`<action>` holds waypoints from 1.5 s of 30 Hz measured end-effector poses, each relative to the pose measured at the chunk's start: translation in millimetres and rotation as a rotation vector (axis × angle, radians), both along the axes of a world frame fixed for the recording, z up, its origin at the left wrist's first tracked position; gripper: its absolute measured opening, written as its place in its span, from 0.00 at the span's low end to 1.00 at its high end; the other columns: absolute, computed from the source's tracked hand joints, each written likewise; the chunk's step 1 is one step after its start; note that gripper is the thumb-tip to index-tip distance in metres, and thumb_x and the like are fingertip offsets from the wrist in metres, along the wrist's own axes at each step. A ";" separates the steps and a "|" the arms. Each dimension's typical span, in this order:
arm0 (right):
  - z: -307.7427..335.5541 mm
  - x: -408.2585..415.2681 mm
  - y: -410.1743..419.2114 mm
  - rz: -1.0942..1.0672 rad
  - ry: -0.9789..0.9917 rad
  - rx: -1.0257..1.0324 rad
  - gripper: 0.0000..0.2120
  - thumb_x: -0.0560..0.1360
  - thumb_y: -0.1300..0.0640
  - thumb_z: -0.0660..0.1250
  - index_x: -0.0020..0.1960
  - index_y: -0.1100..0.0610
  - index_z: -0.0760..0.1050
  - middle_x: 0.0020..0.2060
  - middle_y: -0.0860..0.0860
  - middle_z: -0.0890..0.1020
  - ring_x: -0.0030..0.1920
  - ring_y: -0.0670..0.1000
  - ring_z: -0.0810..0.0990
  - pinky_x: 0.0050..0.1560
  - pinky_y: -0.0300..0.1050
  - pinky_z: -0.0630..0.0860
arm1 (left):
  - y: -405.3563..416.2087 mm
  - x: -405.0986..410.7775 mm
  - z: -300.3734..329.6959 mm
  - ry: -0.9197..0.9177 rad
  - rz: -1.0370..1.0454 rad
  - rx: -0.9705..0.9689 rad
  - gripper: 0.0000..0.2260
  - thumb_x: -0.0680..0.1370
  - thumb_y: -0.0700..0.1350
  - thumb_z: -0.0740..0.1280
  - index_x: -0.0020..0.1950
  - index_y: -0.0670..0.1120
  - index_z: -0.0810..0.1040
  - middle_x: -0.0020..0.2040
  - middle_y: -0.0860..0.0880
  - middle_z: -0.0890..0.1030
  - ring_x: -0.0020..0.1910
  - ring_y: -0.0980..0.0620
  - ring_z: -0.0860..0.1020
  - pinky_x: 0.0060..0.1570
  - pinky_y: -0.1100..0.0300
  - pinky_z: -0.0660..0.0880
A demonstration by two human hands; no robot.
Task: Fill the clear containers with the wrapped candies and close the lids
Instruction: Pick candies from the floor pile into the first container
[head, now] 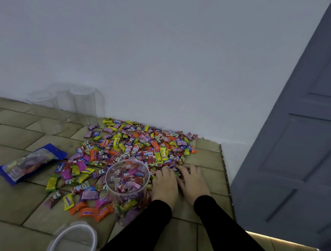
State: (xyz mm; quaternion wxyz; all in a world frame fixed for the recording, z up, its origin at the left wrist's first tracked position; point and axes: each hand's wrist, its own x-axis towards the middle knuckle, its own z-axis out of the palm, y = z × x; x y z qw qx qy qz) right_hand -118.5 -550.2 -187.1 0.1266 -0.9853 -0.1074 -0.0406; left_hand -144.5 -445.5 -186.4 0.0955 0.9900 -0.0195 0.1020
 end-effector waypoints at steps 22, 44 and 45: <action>62.3 -17.8 5.0 -0.317 0.077 0.655 0.09 0.79 0.64 0.56 0.55 0.56 0.72 0.49 0.55 0.77 0.50 0.56 0.76 0.49 0.47 0.71 | -9.0 -28.3 83.6 -0.078 -0.031 0.278 0.15 0.83 0.39 0.48 0.66 0.35 0.65 0.64 0.37 0.68 0.64 0.42 0.67 0.60 0.56 0.67; 138.7 -78.7 99.7 -0.326 -0.228 1.032 0.16 0.84 0.56 0.50 0.67 0.62 0.67 0.59 0.56 0.76 0.55 0.49 0.72 0.52 0.36 0.66 | 96.2 -89.7 153.1 -0.320 -0.193 -0.778 0.11 0.82 0.35 0.56 0.62 0.38 0.71 0.57 0.46 0.68 0.51 0.53 0.68 0.52 0.65 0.66; 140.2 -80.5 105.0 -0.318 -0.236 1.043 0.16 0.84 0.56 0.50 0.67 0.62 0.67 0.59 0.56 0.76 0.55 0.49 0.72 0.53 0.37 0.66 | 101.4 -90.9 152.0 -0.338 -0.192 -0.805 0.10 0.83 0.36 0.55 0.61 0.38 0.72 0.56 0.47 0.68 0.50 0.54 0.67 0.50 0.69 0.63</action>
